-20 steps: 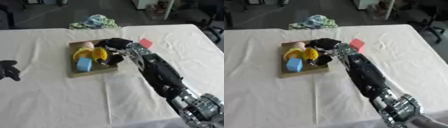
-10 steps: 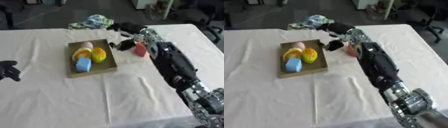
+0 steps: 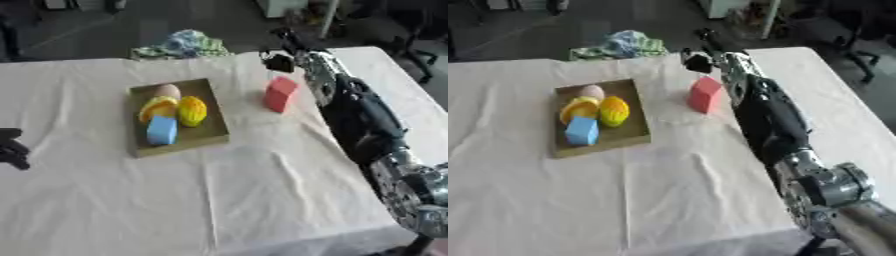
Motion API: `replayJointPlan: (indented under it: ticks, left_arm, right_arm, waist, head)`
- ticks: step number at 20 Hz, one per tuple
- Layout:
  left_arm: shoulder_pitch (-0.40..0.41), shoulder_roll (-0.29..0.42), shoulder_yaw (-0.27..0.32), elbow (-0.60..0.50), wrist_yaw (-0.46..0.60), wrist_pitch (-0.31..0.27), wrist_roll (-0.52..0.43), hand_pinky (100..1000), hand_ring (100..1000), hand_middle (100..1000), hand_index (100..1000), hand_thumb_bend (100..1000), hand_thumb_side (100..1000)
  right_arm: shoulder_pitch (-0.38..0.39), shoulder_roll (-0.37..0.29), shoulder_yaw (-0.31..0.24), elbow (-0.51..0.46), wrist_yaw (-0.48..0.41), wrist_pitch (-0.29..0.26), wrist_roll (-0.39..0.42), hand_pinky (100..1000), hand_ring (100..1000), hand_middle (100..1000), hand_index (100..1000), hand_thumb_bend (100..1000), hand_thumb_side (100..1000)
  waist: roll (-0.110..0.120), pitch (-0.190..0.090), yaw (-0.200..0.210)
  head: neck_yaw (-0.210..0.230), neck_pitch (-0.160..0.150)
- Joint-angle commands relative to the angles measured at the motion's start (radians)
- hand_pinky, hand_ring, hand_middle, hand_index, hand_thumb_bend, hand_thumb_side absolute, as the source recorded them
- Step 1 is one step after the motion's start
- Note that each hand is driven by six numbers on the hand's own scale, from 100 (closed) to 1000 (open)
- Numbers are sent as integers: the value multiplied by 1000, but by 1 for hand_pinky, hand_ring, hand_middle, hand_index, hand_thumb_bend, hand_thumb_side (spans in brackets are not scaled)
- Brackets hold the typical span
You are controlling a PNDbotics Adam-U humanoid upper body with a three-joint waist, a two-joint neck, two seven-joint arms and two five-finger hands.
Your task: Pick up objects on the table and place them in the box.
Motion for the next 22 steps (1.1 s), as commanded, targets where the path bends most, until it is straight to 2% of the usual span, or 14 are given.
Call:
replayJointPlan:
  ticks: [1,17,22]
  left_arm:
    - [-9,14,6,-10,2,-1,-3,729,549,576,801,100,926]
    - [-9,11,5,-9,0,-1,-9,730,550,576,802,100,929]
    - [-9,11,5,-9,0,0,-9,730,550,576,802,100,929]
  right_arm:
    - [-23,-41,-8,39,-41,51,-30,937,968,978,1000,115,759]
    - [-21,-53,16,109,-94,60,-65,935,960,963,1000,100,783]
    - [-22,-51,14,101,-112,37,-63,924,939,947,1000,100,799]
  waist:
    - [8,-10,1]
    - [9,-9,1]
    - [9,-10,0]
  head:
    - [-4,4]
    - [7,4]
    - [5,4]
